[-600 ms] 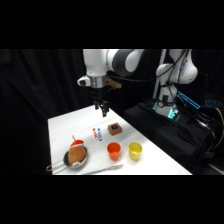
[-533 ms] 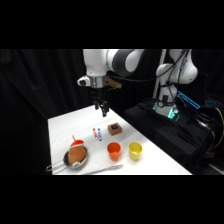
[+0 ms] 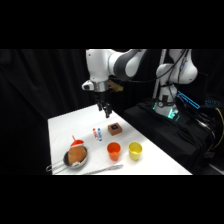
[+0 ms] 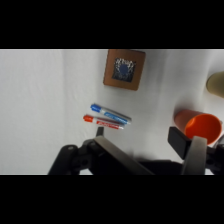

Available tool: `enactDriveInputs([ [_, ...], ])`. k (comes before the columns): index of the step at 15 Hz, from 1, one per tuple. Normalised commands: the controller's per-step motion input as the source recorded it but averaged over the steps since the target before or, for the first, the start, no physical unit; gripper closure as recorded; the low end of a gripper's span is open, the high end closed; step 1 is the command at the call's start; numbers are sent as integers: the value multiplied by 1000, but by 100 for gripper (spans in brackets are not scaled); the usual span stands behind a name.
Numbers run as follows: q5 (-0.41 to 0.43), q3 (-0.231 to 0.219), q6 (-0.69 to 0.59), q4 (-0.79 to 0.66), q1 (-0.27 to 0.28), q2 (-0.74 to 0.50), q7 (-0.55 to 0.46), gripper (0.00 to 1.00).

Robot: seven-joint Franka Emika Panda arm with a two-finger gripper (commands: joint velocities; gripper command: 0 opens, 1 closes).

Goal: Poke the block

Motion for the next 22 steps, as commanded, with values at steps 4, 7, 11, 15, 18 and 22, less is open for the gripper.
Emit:
enactDriveInputs([
  [4,19,-47,292,-319,-59,-162,-11,53],
  [7,19,-43,284,-275,-40,-128,-16,76],
  [11,36,-32,293,-238,-26,-51,-31,100],
  [15,59,-31,311,-188,-29,39,-63,100],
  [18,87,-29,323,-121,-36,115,-95,100],
  [22,95,-20,345,-50,-37,180,-104,100],
])
